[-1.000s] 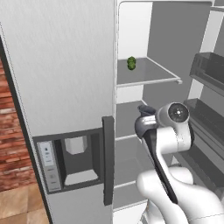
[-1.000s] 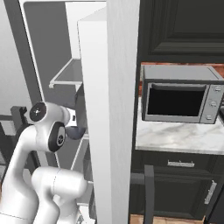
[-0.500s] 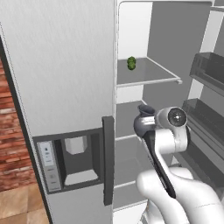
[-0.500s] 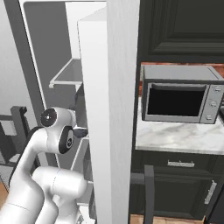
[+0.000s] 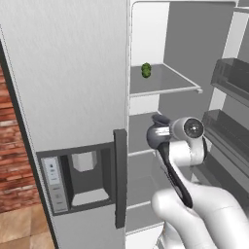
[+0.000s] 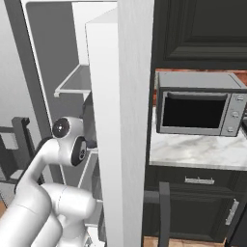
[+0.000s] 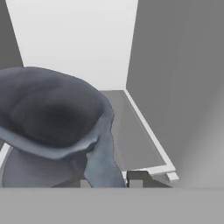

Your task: Move the lime and lime from the second highest shelf to the top shelf to make space. Then, place the pitcher from the counter on the cleared second highest shelf.

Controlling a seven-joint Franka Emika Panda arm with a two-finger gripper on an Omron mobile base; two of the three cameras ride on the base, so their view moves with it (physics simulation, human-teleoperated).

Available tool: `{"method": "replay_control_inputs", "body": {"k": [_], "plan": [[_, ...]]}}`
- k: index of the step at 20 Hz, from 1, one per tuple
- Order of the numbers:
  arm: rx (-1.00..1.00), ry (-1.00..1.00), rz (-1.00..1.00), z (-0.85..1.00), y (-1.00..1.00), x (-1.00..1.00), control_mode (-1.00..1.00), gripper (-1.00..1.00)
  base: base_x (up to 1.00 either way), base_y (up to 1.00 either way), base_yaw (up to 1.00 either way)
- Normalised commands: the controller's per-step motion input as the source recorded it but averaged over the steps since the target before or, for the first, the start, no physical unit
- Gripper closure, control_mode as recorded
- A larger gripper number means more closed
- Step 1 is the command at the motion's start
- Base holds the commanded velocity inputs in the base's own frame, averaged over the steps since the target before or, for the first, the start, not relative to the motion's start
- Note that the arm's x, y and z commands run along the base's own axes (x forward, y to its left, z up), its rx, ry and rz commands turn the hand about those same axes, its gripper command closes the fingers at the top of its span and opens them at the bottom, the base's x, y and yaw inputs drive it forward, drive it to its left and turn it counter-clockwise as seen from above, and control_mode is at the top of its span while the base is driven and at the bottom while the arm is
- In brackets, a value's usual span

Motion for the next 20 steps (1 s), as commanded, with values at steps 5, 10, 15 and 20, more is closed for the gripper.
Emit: {"method": "replay_control_inputs", "body": {"k": [5,10,15,20], "plan": [[0.0,0.0,0.0,-0.05,0.0,0.3,-1.0,1.0,0.0,0.0,0.0],[0.0,0.0,0.0,-0.22,0.0,0.34,-1.0,1.0,0.0,0.0,0.0],[0.0,0.0,0.0,-0.24,0.0,0.41,-1.0,1.0,0.0,0.0,0.0],[0.0,0.0,0.0,-0.16,0.0,0.43,-1.0,1.0,0.0,0.0,0.0]]}}
